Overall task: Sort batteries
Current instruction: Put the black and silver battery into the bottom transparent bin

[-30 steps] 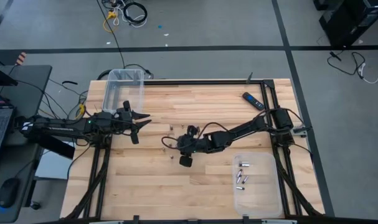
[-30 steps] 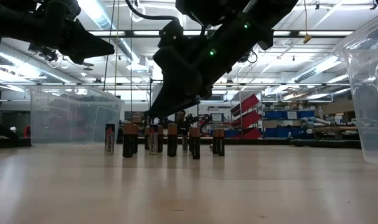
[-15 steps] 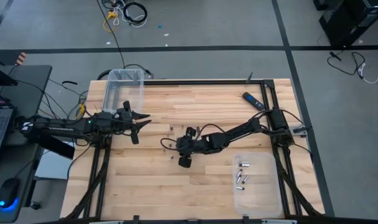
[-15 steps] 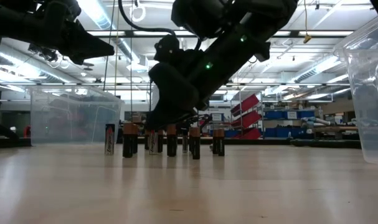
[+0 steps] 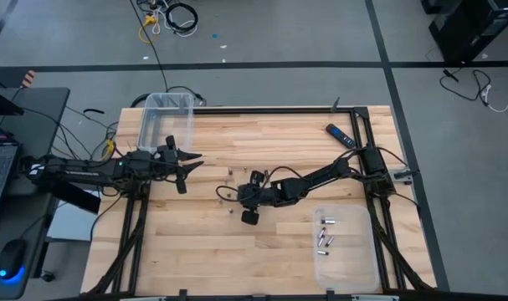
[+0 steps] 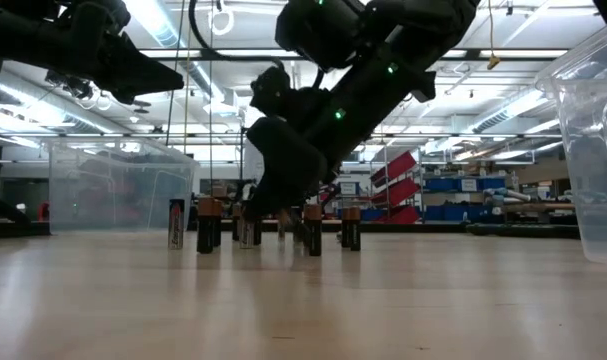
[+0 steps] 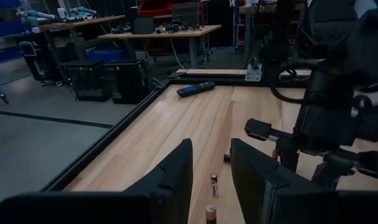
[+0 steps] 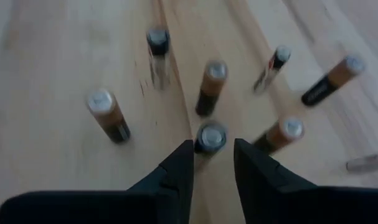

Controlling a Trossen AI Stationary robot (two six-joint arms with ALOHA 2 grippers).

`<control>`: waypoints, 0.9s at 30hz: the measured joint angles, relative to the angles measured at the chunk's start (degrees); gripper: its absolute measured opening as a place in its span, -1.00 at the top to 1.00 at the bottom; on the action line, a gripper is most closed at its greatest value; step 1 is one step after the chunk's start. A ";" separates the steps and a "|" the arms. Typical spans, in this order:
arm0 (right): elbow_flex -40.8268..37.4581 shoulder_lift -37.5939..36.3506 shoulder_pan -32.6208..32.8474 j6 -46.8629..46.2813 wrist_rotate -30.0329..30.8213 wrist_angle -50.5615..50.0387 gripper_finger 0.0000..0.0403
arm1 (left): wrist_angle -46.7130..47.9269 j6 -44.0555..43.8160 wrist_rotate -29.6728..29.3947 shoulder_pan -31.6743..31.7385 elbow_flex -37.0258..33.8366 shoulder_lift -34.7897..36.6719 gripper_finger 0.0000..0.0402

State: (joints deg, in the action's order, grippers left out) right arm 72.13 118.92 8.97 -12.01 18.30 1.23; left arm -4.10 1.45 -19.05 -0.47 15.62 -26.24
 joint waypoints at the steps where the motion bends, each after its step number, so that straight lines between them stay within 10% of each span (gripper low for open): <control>1: -0.02 0.08 -0.02 0.00 0.00 0.01 0.55 | 0.00 0.00 0.00 0.00 0.00 0.00 0.47; 27: 0.09 0.04 -0.73 -0.96 -2.44 2.19 0.56 | 0.00 0.00 0.02 0.00 0.00 0.00 0.47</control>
State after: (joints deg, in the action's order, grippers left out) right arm 72.23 118.96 8.24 -12.97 15.86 3.42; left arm -4.10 1.45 -19.03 -0.47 15.62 -26.24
